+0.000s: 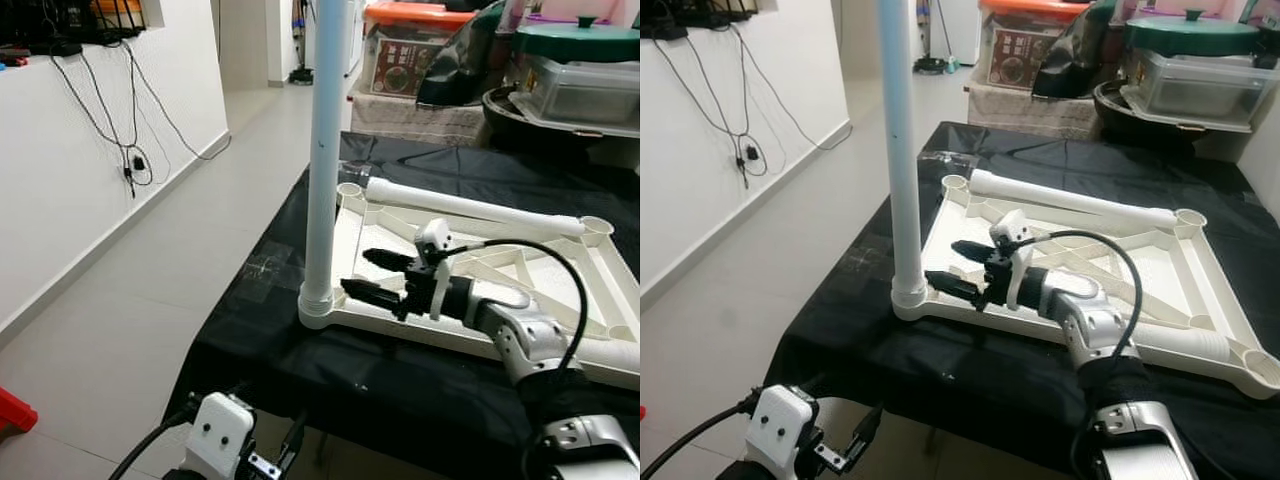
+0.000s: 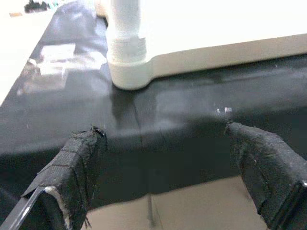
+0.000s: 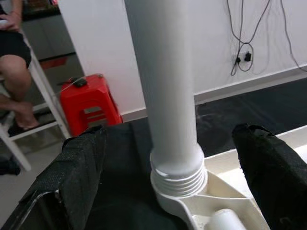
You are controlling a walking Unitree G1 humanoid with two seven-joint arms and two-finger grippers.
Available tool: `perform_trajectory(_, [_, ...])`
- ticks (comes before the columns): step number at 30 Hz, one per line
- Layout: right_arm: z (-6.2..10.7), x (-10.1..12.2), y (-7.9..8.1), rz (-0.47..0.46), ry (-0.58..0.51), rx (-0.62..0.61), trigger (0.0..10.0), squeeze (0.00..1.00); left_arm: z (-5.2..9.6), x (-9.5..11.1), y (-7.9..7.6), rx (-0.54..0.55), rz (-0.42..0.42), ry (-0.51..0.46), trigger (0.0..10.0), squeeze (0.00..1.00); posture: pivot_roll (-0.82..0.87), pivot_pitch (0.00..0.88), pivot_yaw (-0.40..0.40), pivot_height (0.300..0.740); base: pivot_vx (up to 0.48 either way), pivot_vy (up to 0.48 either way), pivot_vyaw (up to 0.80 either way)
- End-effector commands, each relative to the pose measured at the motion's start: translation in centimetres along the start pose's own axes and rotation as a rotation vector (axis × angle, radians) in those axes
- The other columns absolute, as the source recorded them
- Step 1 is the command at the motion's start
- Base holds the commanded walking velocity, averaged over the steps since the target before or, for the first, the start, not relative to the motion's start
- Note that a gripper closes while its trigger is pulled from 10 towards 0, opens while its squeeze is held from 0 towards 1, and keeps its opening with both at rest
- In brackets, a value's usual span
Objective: Building children table
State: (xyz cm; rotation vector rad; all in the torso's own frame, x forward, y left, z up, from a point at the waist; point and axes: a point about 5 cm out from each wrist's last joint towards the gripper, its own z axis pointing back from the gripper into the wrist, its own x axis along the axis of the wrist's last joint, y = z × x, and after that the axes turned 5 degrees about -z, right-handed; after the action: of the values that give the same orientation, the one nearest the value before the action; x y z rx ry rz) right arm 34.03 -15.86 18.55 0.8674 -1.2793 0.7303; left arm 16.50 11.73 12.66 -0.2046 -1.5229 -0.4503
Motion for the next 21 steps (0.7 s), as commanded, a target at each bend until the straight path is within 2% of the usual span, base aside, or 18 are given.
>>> perform_trajectory(1, [-0.8,0.5,0.4,0.018,0.000,0.044,10.0,0.00,-0.1,0.2,0.2,0.030,-0.011,-0.006,10.0,0.00,0.22,0.085,-0.046,0.740,0.000,0.000,0.00])
perform_trajectory(6, [-1.9,0.9,0.7,0.036,-0.002,0.078,10.0,0.00,-0.3,0.5,0.3,0.067,-0.015,-0.022,10.0,0.00,0.21,0.096,-0.052,0.740,0.000,0.000,0.00])
perform_trajectory(9, [-3.4,1.6,0.9,0.047,-0.026,0.086,10.0,0.00,-0.3,0.6,0.3,0.075,-0.015,-0.025,10.0,0.00,0.21,0.100,-0.056,0.740,0.000,0.000,0.00])
perform_trajectory(11, [-3.4,1.6,0.9,0.047,-0.026,0.086,10.0,0.00,-0.3,0.6,0.3,0.075,-0.015,-0.025,10.0,0.00,0.21,0.100,-0.056,0.740,0.000,0.000,0.00])
perform_trajectory(14, [-4.7,1.7,1.1,0.065,-0.036,0.086,10.0,0.00,-0.3,0.7,0.2,0.077,-0.018,-0.025,10.0,0.00,0.22,0.100,-0.059,0.740,0.000,0.000,0.00])
perform_trajectory(21, [-5.9,2.1,1.4,0.071,-0.060,0.080,10.0,0.00,-0.3,0.7,0.2,0.078,-0.021,-0.025,10.0,0.00,0.22,0.101,-0.059,0.740,0.000,0.000,0.00])
